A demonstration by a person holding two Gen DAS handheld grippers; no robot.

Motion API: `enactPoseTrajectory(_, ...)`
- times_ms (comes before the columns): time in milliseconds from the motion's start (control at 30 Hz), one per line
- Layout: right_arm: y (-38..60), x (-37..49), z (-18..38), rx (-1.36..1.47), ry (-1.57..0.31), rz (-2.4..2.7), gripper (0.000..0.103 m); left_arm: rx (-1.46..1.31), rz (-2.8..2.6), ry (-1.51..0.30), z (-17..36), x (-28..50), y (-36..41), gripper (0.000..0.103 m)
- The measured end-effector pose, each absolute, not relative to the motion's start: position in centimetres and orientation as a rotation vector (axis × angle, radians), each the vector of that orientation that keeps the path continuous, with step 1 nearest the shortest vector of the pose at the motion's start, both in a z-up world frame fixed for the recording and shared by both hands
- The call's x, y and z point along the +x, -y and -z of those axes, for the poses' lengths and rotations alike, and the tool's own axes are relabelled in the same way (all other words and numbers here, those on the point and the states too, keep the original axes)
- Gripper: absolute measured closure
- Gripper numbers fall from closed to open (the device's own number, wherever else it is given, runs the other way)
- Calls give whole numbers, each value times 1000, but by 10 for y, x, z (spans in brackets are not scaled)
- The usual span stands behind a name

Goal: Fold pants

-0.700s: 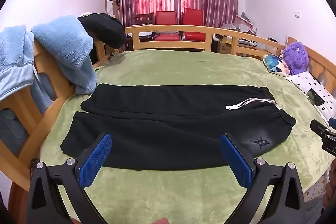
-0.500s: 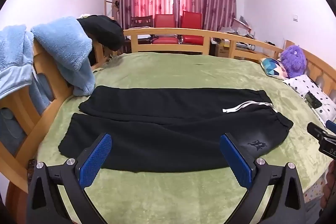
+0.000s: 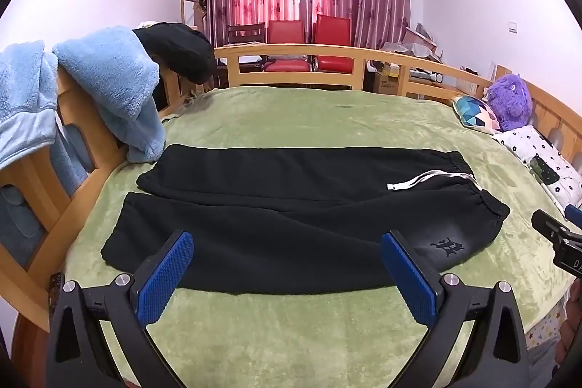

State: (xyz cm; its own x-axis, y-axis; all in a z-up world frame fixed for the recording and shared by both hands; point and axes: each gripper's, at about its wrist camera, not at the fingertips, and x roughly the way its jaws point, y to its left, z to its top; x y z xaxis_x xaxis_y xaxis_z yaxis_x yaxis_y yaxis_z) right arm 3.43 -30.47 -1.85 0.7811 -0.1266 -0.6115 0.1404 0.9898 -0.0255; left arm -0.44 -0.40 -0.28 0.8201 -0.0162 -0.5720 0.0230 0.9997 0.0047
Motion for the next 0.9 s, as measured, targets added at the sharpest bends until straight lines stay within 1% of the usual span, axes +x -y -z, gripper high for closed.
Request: enactPoseTrajectory(900,299,32,17,29,-651,109,1,6,19,-607,2,-8,2,0)
